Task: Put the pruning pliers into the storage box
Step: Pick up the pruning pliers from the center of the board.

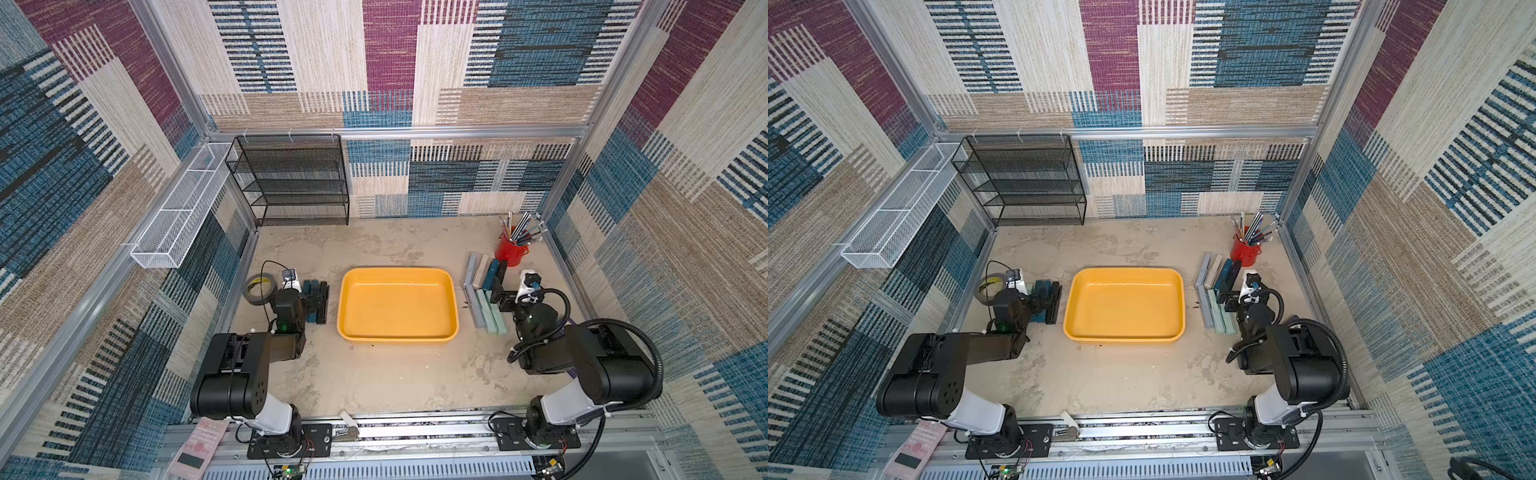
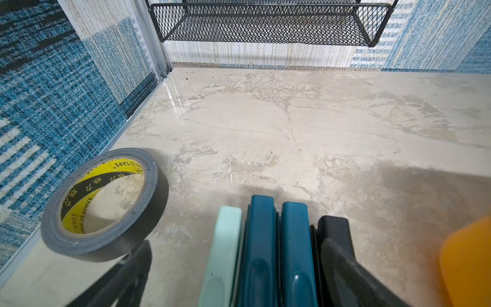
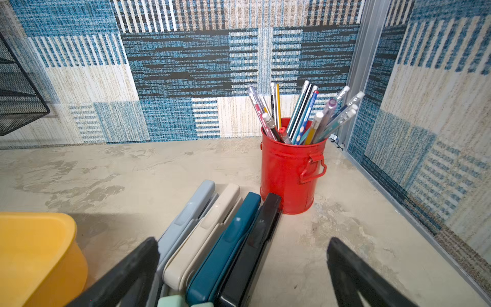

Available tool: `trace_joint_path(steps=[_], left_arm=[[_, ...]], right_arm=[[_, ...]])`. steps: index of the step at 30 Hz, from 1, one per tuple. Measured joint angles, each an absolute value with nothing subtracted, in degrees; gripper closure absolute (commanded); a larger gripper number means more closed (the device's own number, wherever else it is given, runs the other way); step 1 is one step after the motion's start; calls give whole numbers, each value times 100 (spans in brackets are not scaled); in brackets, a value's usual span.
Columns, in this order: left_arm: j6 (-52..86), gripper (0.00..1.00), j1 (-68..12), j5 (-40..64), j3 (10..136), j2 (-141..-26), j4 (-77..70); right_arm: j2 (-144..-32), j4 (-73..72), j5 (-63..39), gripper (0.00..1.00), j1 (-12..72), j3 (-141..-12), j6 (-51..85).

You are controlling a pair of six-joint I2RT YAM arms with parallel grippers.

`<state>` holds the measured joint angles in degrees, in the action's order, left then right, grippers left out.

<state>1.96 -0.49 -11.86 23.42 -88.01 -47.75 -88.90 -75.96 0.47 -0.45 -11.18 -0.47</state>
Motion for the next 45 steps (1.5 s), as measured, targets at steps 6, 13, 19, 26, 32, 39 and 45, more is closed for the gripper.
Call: trace_joint_path(steps=[6,13,19,26,32,39,45], left_arm=[[196,0,-49,-1186,2342,-8801,-4775],[196,0,-47,-1186,2342,-8801,-4775],[196,0,-47,-1186,2342,-8801,-4775],[196,0,-47,-1186,2342,-8801,-4775],[196,0,-38,-1184,2342,-8801,-4775],[196,0,-38,-1184,2342,-8801,-4775],[198,36,-38,-1181,2342,-8805,-4775]], right_arm=[[-8890,-7596,47,1,-45,-1118,-47],[-8890,-7596,47,1,-45,-1118,-47],[-8890,-7596,47,1,-45,-1118,-47],[-8890,-7596,47,1,-45,-1118,-47],[-8890,-7596,47,1,-45,-1118,-47],[-8890,-7596,40,1,-45,-1118,-47],[-8890,-7559,-47,17,-123,-1122,-47]])
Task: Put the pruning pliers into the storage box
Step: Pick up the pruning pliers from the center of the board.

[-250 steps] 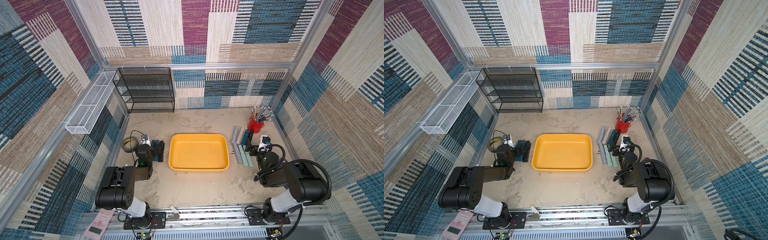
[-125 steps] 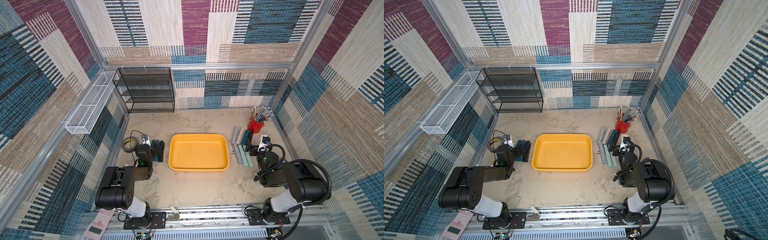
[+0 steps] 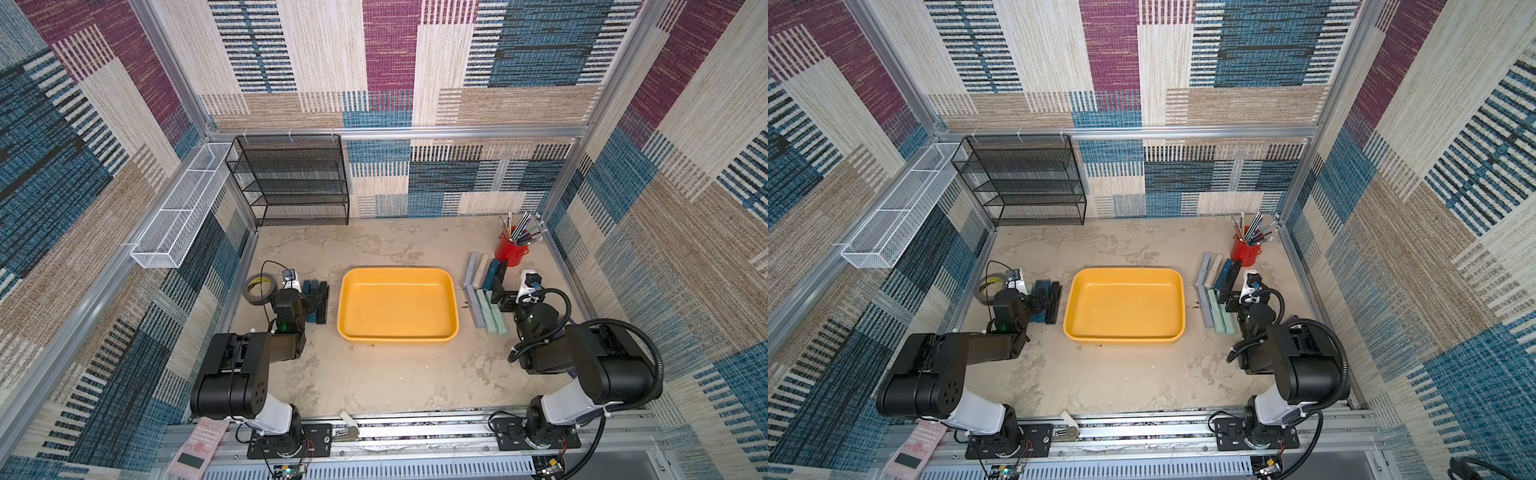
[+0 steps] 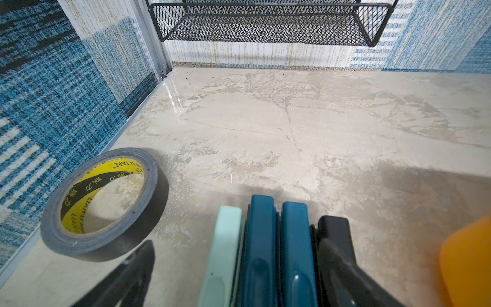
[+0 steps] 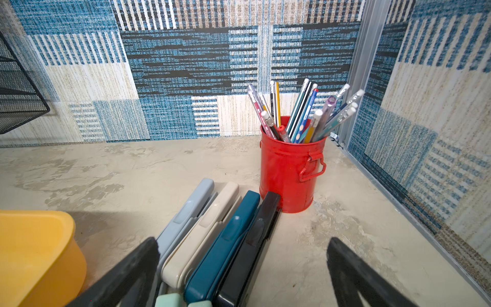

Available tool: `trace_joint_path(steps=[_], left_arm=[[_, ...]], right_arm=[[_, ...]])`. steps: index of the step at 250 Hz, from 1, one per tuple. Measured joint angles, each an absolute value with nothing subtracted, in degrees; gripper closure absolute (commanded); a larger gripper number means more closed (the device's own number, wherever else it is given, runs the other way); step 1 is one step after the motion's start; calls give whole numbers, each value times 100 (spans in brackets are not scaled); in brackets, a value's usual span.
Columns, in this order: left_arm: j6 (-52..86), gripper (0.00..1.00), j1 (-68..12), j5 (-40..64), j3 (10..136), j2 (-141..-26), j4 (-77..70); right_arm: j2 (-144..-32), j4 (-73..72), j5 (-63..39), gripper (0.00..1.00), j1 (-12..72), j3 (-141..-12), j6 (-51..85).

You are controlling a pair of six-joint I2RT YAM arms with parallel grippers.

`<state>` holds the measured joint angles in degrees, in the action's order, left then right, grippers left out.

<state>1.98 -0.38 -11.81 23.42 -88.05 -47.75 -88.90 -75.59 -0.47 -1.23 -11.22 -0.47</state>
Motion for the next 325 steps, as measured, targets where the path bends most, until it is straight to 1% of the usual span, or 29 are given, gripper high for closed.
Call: trace_joint_path(steps=[7,24,40,49,68,82,132,157,177,204,237,255,284,325], left_arm=[[196,42,-38,-1181,2342,-8805,-4775],[200,54,-38,-1188,2340,-8792,-4772],[222,63,-36,-1232,2309,-8639,-4687],[239,65,-36,-1269,2259,-8576,-4764],[239,65,-56,-1330,2080,-8584,-4993],[239,67,-89,-1352,2018,-8580,-4969],[213,67,-130,-1365,1927,-8508,-5124],[169,66,-207,-1205,2362,-7703,-4093],[134,66,-191,-1219,2845,-7223,-3782],[242,66,-204,-1284,3208,-6971,-3118],[574,67,-364,-1044,3811,-7043,-2086],[819,68,-510,-910,4193,-7175,-1439],[1199,68,-692,-550,4639,-7373,-517],[1498,67,-919,141,5172,-7699,609]], right_arm=[[-8886,-7555,-49,21,-126,-1122,-45],[-8759,-7323,-45,25,-132,-1208,-38],[-8431,-6735,3,28,-134,-1575,-19],[-8235,-6416,56,28,-134,-1833,-14],[-7863,-5885,191,28,-134,-2180,32],[-7585,-5443,283,28,-134,-2355,121],[-7137,-4372,255,27,-134,-2729,401],[-7057,-3975,191,27,-134,-2912,491],[-7057,-3760,99,27,-134,-2989,631],[-7148,-3417,-5,28,-134,-3074,886],[-7253,-2836,-47,35,-130,-3347,1055],[-7352,-2355,-43,37,-132,-3625,1107],[-7544,-1496,-40,37,-134,-4060,1131],[-7701,-454,-40,36,-134,-4228,1024]])
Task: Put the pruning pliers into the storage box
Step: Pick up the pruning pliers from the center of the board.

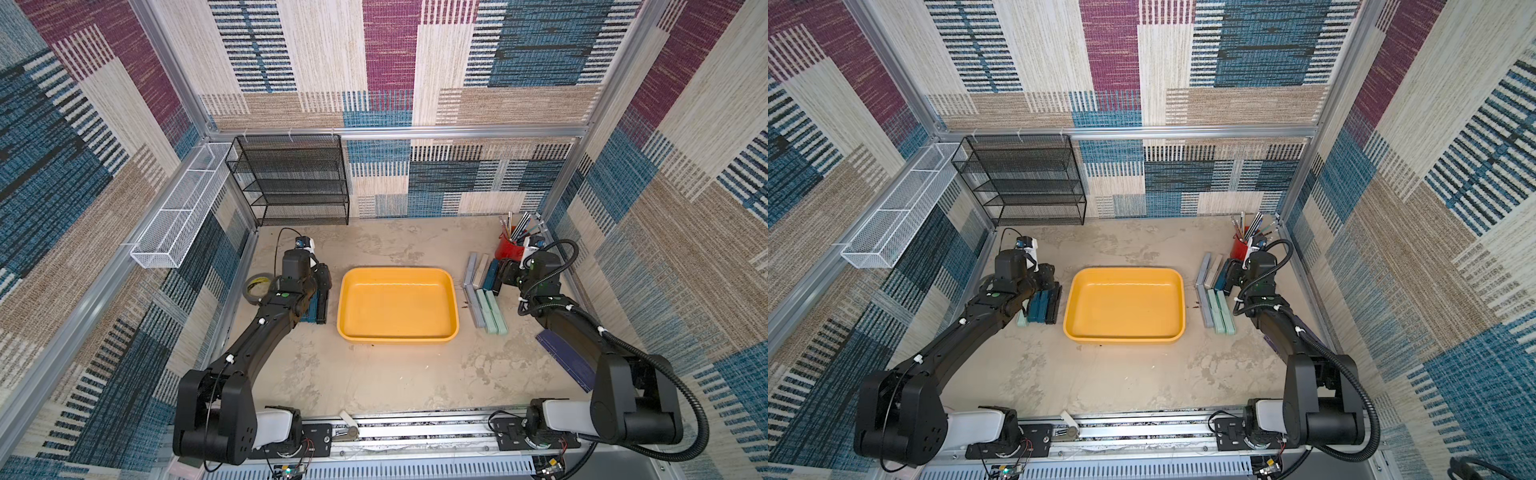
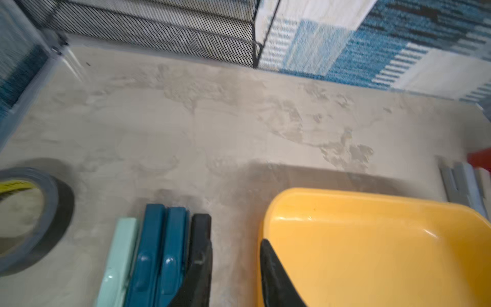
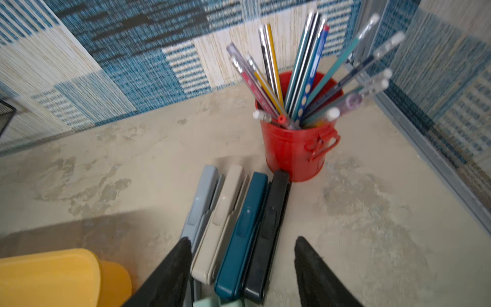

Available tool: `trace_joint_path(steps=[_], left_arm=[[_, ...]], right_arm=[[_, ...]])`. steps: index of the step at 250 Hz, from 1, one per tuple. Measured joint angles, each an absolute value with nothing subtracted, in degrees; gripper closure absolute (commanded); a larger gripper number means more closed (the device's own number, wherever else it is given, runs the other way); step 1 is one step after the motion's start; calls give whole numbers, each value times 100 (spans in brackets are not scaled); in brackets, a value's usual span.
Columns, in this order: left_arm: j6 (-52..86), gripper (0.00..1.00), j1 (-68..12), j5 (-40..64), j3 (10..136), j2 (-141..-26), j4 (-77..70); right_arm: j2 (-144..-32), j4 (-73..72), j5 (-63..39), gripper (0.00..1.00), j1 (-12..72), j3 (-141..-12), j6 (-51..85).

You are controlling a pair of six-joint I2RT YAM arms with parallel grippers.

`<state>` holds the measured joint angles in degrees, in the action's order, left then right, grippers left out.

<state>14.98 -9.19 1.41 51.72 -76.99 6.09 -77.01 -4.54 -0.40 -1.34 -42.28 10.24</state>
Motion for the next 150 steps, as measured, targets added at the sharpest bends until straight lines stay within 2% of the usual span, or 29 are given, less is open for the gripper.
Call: trace_joint_path(steps=[65,150], left_arm=[[1500,67,-1288,659,5505,-8313,1597],[1479,67,-1330,781,5577,-8628,1697]], right_arm=[[-7859,681,-93,37,-134,-4329,670],[-8173,1245,-346,41,-134,-4263,268]])
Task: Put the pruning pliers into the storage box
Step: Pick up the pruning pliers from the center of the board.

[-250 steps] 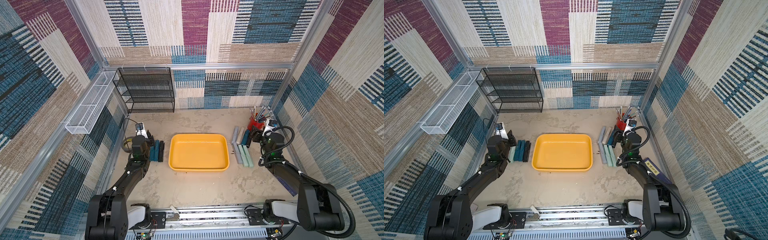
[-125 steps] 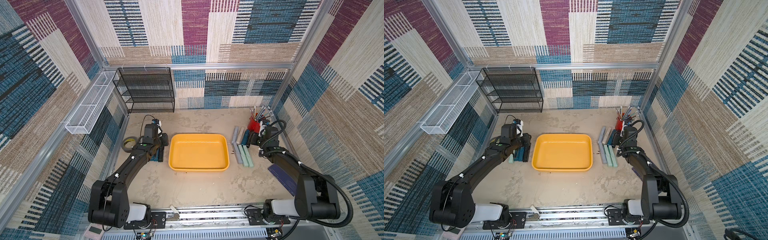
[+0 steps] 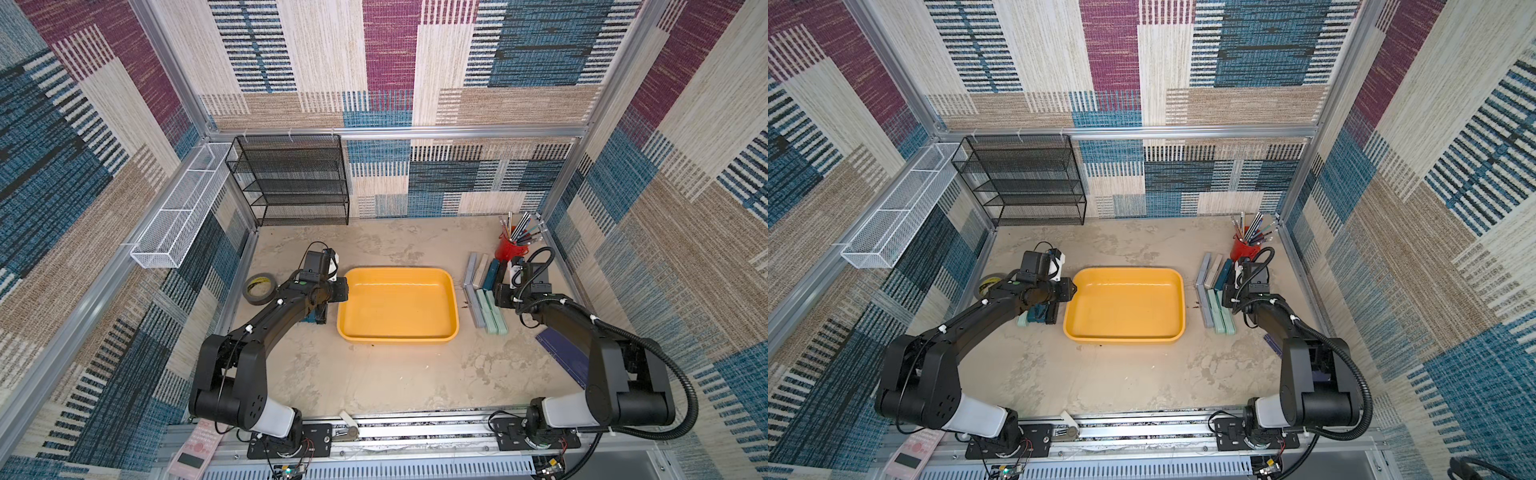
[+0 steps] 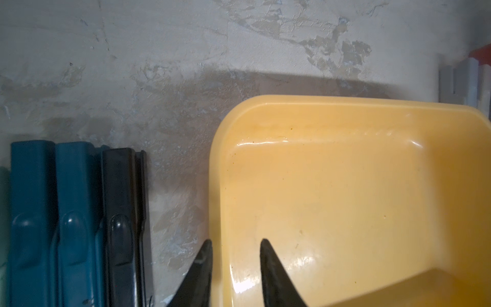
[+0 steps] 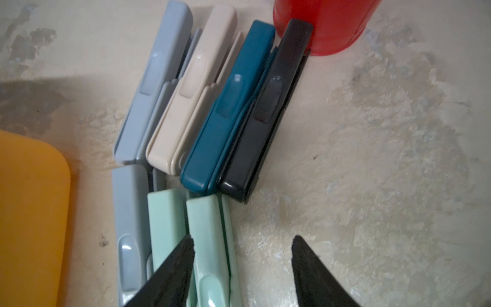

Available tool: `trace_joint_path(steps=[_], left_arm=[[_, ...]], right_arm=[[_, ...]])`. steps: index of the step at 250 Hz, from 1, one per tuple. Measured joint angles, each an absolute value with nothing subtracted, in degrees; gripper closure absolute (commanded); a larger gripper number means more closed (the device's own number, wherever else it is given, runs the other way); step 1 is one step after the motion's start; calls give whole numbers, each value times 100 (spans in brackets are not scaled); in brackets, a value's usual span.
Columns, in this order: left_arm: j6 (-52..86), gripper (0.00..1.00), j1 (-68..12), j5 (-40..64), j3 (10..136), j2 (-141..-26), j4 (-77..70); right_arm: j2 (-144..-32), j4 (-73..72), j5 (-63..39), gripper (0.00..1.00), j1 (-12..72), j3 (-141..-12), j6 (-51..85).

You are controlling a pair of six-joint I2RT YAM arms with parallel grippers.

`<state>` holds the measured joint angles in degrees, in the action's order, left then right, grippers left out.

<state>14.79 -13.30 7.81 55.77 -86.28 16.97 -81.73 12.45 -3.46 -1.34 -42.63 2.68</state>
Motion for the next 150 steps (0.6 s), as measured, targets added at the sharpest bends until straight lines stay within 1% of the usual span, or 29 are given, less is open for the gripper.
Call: trace_joint_path(steps=[98,150], left_arm=[[1457,75,-1374,764,5627,-8855,1634],[1455,76,-1376,755,5638,-8884,1605]], right_arm=[[-8348,1345,-449,46,-134,-4204,246],[-8248,1448,-489,47,-123,-4193,246]])
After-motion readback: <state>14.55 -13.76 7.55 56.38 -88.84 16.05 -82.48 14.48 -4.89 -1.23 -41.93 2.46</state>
